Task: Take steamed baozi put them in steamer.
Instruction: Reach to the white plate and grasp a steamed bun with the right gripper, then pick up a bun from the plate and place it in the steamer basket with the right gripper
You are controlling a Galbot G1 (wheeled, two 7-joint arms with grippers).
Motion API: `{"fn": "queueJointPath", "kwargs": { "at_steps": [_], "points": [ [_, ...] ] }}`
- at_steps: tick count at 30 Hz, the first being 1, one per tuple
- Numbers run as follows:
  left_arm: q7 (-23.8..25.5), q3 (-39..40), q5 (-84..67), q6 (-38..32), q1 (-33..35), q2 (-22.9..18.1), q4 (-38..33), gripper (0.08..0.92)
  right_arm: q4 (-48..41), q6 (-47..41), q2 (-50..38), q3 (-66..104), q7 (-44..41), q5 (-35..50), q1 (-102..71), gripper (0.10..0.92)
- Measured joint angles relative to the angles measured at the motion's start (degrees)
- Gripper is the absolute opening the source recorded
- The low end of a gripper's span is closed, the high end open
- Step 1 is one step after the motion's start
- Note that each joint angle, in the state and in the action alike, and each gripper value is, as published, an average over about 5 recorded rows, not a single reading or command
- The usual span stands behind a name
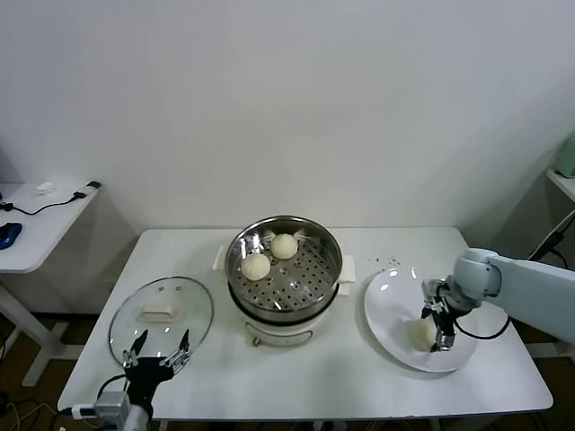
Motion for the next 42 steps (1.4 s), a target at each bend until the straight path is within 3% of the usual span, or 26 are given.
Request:
{"fn": "queueJointPath", "kwargs": {
  "at_steps": [4, 13, 27, 42],
  "points": [
    [-0.08, 0.05, 0.00, 0.12, 0.05, -0.03, -0.26, 0.823, 0.37, 0.06, -0.27, 0.33, -0.18, -0.48, 0.15, 0.708],
    [-0.12, 0.27, 0.01, 0.37, 0.36, -0.10, -1.11, 0.823, 0.63, 3.56, 1.35, -2.02, -4.06, -1.60, 9.39, 0.696],
    [-0.10, 0.51, 0.25, 0.75, 0.97, -0.11, -2.71, 0.823, 2.38, 23.16, 17.17, -3.62, -10.79, -0.75, 32.18, 0.696],
    [-0.37, 0.10, 0.30, 0.23, 2.17, -0.60, -3.39, 0.823, 7.59, 38.84, 31.07, -4.08, -8.81, -9.93, 30.18, 0.696]
  ]
}}
